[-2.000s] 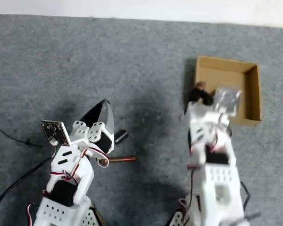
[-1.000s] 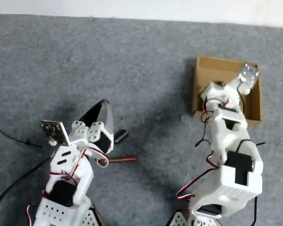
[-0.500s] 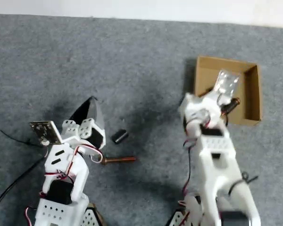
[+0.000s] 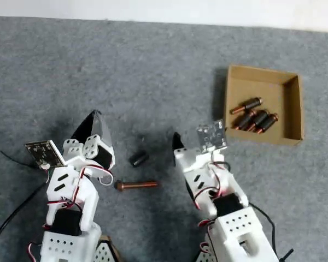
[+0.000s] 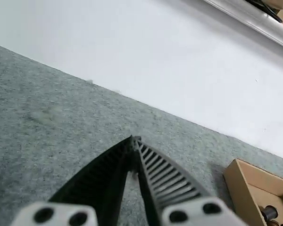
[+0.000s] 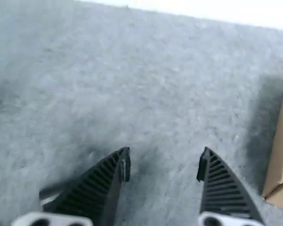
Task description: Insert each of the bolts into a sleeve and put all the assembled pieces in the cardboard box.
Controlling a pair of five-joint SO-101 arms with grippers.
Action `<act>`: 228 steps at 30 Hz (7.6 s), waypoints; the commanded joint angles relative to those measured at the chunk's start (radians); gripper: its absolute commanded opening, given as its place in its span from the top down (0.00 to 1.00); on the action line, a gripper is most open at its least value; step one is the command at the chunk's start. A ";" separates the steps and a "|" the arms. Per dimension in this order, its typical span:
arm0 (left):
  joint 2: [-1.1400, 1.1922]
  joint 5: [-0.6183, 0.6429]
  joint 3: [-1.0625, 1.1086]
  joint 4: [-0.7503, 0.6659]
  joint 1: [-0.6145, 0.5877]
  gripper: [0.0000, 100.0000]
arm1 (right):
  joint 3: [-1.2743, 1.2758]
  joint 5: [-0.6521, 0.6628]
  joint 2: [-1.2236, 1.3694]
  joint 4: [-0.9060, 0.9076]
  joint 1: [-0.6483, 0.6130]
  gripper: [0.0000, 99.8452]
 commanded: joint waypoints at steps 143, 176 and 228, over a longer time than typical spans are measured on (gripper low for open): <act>-0.015 -0.008 0.019 -0.020 -0.203 0.99 | -0.774 0.655 1.089 0.533 0.208 0.99; -0.015 -0.008 0.019 -0.020 -0.196 0.99 | -0.837 0.953 0.901 0.604 0.035 0.89; -0.015 -0.121 0.019 -0.017 -0.166 0.99 | -0.977 1.042 1.066 0.621 0.051 0.79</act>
